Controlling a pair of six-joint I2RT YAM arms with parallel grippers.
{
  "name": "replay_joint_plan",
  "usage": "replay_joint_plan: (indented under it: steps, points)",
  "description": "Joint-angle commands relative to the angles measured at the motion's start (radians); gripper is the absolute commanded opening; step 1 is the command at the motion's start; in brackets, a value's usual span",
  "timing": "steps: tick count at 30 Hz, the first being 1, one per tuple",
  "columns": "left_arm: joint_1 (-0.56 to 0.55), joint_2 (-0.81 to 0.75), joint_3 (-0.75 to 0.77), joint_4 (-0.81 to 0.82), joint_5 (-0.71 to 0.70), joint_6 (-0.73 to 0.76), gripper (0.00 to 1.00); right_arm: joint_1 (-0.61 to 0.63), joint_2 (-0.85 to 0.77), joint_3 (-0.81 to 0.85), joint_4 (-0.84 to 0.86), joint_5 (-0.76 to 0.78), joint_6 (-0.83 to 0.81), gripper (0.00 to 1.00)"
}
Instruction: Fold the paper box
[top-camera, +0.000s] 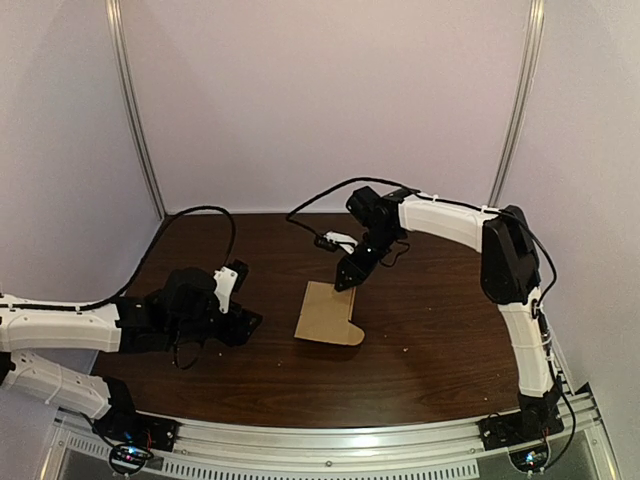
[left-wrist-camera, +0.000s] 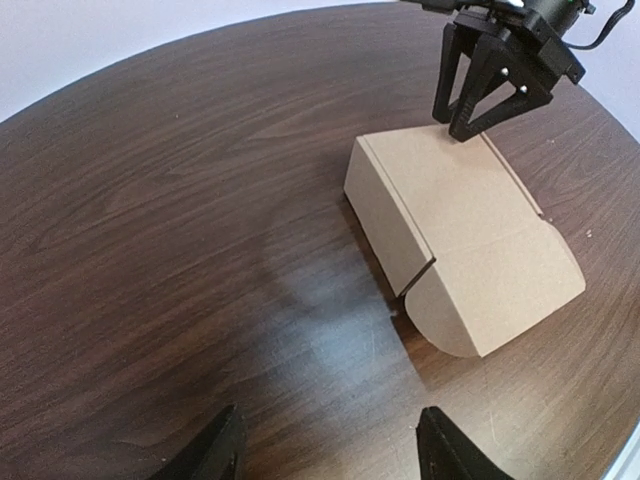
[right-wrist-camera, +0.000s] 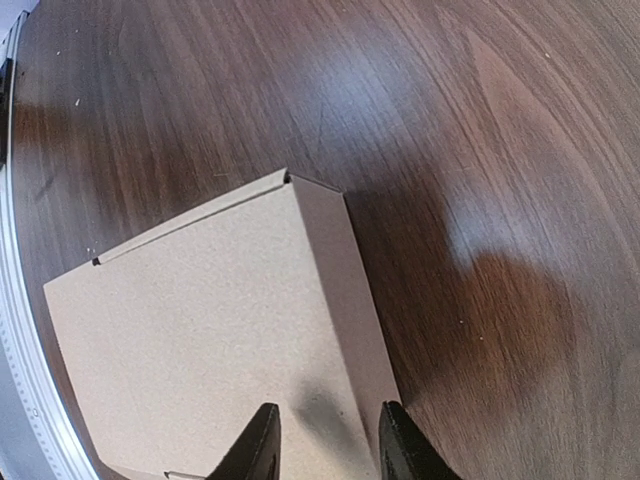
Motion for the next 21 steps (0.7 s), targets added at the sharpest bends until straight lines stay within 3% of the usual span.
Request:
replay_joint_plan:
  steps: [1, 13, 21]
  points:
    - [-0.004, 0.010, 0.007, -0.011, 0.030, -0.019, 0.61, -0.008, 0.035, 0.022, 0.022, -0.097, 0.058, 0.28]
    - [-0.004, -0.091, -0.044, 0.025, 0.037, 0.008, 0.60, -0.090, 0.109, -0.006, 0.091, -0.183, 0.262, 0.21]
    - [-0.005, -0.141, -0.076, 0.040, 0.022, 0.003, 0.60, -0.127, 0.128, 0.002, 0.112, -0.267, 0.296, 0.23]
